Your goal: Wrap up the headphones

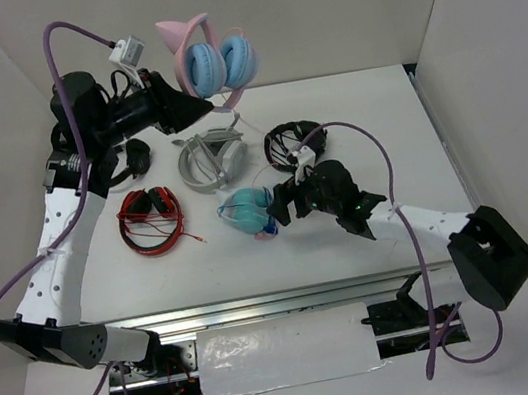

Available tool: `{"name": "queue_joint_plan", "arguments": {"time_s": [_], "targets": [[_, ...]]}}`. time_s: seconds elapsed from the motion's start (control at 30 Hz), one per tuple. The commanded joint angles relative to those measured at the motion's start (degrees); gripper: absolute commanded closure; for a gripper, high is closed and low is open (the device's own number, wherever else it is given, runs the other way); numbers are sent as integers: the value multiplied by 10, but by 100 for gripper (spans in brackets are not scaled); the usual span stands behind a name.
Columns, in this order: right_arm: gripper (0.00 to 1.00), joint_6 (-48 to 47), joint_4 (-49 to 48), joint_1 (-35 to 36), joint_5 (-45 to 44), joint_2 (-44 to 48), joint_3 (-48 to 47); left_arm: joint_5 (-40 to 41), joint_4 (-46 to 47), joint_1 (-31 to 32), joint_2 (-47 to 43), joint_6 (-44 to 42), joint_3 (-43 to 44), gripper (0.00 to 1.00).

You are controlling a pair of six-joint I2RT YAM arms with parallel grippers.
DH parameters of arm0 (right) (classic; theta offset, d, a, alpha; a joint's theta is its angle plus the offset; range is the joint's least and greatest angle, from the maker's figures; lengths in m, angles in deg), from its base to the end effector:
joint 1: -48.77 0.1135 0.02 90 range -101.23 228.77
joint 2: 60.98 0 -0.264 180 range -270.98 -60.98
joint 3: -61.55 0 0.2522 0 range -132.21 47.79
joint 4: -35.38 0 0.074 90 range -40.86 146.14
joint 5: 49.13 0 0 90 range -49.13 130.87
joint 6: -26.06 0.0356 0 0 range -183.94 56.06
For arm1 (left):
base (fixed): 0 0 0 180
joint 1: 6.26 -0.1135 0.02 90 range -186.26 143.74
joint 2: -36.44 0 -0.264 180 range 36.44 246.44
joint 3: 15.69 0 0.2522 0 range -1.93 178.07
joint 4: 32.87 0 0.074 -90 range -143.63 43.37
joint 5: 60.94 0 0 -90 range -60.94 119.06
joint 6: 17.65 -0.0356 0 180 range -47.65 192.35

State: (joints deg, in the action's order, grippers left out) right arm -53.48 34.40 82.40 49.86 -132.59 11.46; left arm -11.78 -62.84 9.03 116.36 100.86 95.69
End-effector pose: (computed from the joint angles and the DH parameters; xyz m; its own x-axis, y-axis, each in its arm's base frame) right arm 0.2247 0.1561 0.2332 -0.4087 -0.0565 -0.9109 -0.6047 0.7643 0.2239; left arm 0.2734 -0.0989 0.5077 -0.3742 -0.2721 -0.8866 0.7414 0.4865 -0.4622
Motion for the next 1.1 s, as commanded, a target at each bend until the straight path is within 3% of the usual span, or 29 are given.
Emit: {"name": "queue_joint_plan", "arguments": {"time_s": [0.0,0.17,0.43,0.67,1.07], "targets": [[6,38,-91,23,16,-67,-24,-37,54,-22,-26,4,63,100],[8,105,-173,42,-55,-117,-48,-62,56,-36,-21,13,99,100],[9,134,-258,67,-185,-167,-73,-86,80,-55,-33,34,87,100],[8,134,-263,72,-163,-224,-126,-101,96,-69,-36,43,89,100],[16,200,-264,90,-169,-308,-180,-125,110,-87,-41,59,101,100]]}}
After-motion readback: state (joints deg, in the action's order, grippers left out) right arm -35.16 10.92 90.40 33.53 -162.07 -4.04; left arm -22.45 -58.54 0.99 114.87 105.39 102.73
